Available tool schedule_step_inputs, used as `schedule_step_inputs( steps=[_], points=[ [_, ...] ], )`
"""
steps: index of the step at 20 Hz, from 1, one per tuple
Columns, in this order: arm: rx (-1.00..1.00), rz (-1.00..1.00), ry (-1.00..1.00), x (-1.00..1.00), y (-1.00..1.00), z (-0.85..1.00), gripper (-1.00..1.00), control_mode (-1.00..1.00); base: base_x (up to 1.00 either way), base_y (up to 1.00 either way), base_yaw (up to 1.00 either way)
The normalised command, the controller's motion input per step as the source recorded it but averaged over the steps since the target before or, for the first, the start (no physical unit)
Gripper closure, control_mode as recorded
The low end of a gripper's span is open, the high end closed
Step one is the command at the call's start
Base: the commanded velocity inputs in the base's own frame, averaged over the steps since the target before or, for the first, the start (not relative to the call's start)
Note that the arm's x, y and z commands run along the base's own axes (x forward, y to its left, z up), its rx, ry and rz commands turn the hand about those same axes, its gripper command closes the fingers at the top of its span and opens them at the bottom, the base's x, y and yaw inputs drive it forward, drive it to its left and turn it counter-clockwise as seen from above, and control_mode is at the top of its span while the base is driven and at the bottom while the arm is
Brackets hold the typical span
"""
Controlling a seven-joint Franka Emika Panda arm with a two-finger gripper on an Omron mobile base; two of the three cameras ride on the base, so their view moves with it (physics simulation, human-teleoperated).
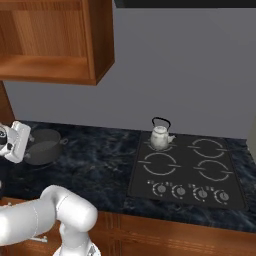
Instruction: Pick the kettle from the cabinet and place it on a stove burner. Then pick the pot from the counter and place it on another stove burner. Finally, turn both burners on.
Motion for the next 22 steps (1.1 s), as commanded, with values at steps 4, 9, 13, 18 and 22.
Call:
schedule_step_inputs(
  steps=[4,9,13,18,22],
  points=[
    [0.02,0.00,0.00,0.28,0.12,-0.27,-1.00,-1.00,0.00,0.00,0.00],
    [0.01,0.00,0.00,0.16,0.16,-0.25,-1.00,-1.00,0.00,0.00,0.00],
    [0.02,0.00,0.00,0.01,0.14,-0.22,-1.00,-1.00,0.00,0.00,0.00],
    [0.00,0.00,0.00,0.00,0.05,-0.25,-1.00,-1.00,0.00,0.00,0.00],
    [0.00,0.00,0.01,0.01,0.01,-0.28,-1.00,-1.00,0.00,0.00,0.00]
  ],
)
